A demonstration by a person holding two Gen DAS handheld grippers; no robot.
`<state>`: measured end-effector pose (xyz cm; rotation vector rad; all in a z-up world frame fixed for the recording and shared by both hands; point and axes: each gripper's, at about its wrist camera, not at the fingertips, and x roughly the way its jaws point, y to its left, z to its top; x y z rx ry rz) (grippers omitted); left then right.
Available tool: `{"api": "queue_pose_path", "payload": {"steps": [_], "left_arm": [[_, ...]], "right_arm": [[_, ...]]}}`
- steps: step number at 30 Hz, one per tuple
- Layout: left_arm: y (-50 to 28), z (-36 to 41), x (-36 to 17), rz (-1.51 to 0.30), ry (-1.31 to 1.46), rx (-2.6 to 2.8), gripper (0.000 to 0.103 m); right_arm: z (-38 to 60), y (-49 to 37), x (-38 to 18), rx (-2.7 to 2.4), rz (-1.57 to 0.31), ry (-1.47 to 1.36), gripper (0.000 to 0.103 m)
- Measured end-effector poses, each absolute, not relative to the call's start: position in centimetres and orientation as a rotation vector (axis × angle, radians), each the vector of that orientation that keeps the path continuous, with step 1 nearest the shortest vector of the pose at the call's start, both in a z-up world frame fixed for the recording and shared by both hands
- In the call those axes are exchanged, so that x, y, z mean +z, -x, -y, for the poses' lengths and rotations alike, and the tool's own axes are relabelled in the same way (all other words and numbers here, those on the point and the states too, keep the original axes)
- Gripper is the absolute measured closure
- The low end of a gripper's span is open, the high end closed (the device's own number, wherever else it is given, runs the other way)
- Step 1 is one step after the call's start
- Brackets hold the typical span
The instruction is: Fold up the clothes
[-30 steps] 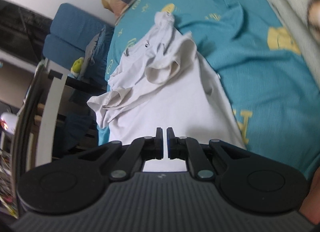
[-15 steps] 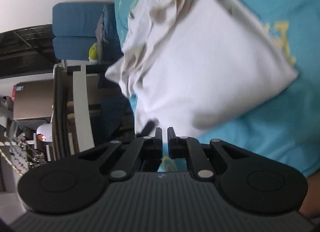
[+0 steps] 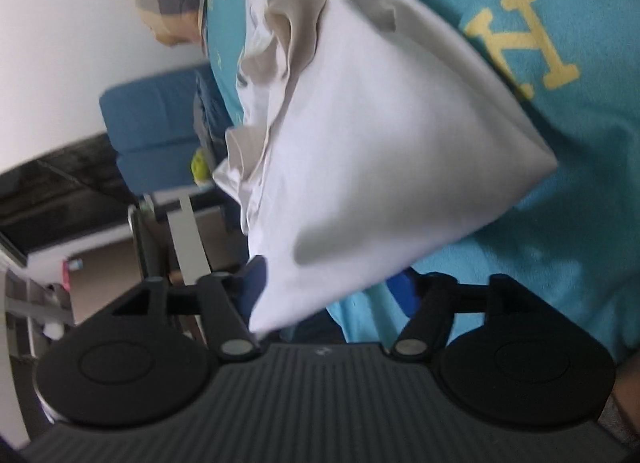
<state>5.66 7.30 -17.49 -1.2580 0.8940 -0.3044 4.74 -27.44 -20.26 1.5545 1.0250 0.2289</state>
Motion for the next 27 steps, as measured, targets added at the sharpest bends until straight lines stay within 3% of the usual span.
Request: {"api": "queue_pose_path", "payload": {"steps": [9, 12, 13, 14, 17, 27], "left_arm": [[-6.8, -9.7, -17.0, -0.857, 1.283, -0.287, 0.089], [-6.7, -9.9, -17.0, -0.845, 1.281, -0.289, 0.089], [-6.8, -9.9, -16.9, -0.843, 1.275, -0.289, 0.089], [-6.8, -9.8, -16.8, -0.843, 1.266, -0.289, 0.089], [-6.1, -9.8, -15.5, -0.831, 1.261, -0.301, 0.089], [-2.0, -10.1, -9.1, -0.780, 1.267, -0.346, 0.090]], "right_arm": [[30.1, -4.0, -20.1, 0.039, -0.935, -1.477, 0.033], [31.2, -3.5, -19.3, 0.005, -0.873, -1.418, 0.061], [31.3, -3.5, -18.9, 0.013, -0.858, -1.389, 0.080], [31.4, -3.7, -18.4, 0.020, -0.846, -1.349, 0.088], [31.7, -3.8, -16.8, 0.047, -0.774, -1.298, 0.093], [32.2, -1.9, -9.0, 0.161, -0.609, -1.207, 0.094]]}}
